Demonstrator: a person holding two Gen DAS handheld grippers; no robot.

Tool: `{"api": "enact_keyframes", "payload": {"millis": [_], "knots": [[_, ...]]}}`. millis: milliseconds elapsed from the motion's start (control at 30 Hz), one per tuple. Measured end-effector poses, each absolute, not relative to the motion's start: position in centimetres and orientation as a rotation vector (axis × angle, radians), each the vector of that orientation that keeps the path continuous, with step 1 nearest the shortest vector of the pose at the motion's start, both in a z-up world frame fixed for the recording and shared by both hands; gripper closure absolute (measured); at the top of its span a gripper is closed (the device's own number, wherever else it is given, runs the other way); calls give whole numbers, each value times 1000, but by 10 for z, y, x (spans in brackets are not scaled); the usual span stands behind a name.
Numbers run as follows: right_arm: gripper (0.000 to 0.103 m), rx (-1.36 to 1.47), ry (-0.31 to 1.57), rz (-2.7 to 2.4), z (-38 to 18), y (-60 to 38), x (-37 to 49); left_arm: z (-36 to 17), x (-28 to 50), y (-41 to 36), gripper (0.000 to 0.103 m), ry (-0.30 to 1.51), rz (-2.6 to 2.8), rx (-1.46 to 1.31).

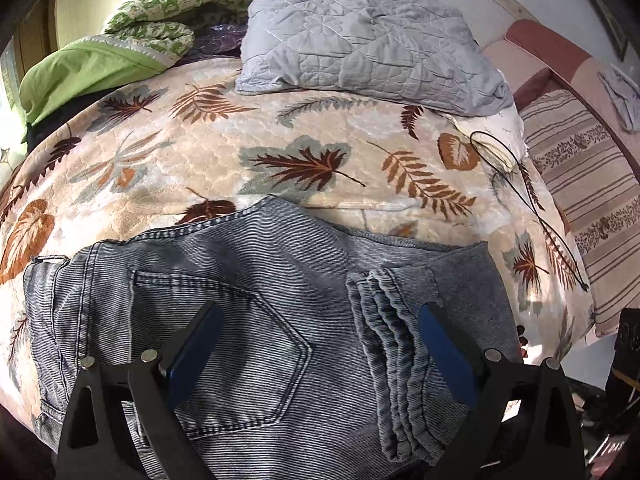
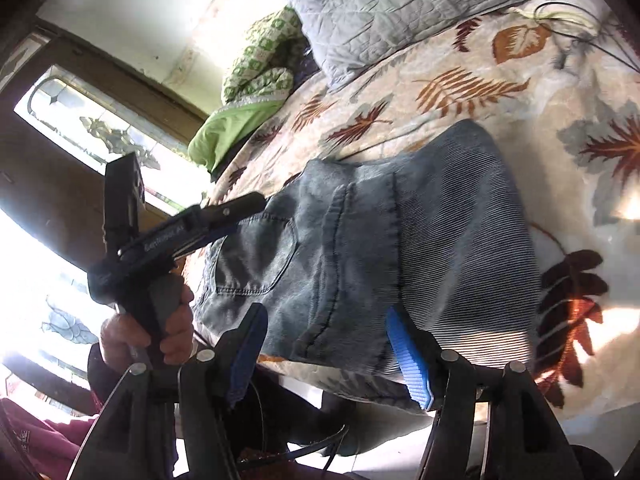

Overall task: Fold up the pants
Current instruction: 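Lower the folded leg onto the jeans and open the right gripper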

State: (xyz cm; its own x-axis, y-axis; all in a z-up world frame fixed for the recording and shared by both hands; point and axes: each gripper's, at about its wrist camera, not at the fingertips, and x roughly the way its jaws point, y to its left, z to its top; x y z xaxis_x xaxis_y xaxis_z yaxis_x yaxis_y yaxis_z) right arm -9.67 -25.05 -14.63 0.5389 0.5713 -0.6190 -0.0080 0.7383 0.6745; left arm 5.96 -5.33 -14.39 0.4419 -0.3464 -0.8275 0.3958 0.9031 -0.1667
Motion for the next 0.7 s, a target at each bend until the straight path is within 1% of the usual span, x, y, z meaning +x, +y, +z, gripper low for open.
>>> {"api": "enact_keyframes", "payload": {"millis": [133,200,267,333,400,500,700], "knots": [[39,754,946,234,-154,-286,-99,-160,55,-90,5,992,-460,189],[41,787,962,220,-160,-292,-96,-176,57,-107,5,996,-419,281],[50,779,995,206,-167,-288,-92,-194,58,-120,5,1011,-405,351],[51,763,1048,201,-176,-285,-90,-208,58,-126,3,1001,-385,416],[51,752,1089,208,-183,-283,-88,-206,55,-121,3,972,-383,407],[51,734,1095,224,-180,-285,-82,-201,61,-114,3,995,-368,384],[51,750,984,218,-162,-293,-58,-178,46,-100,3,999,-420,314]]}}
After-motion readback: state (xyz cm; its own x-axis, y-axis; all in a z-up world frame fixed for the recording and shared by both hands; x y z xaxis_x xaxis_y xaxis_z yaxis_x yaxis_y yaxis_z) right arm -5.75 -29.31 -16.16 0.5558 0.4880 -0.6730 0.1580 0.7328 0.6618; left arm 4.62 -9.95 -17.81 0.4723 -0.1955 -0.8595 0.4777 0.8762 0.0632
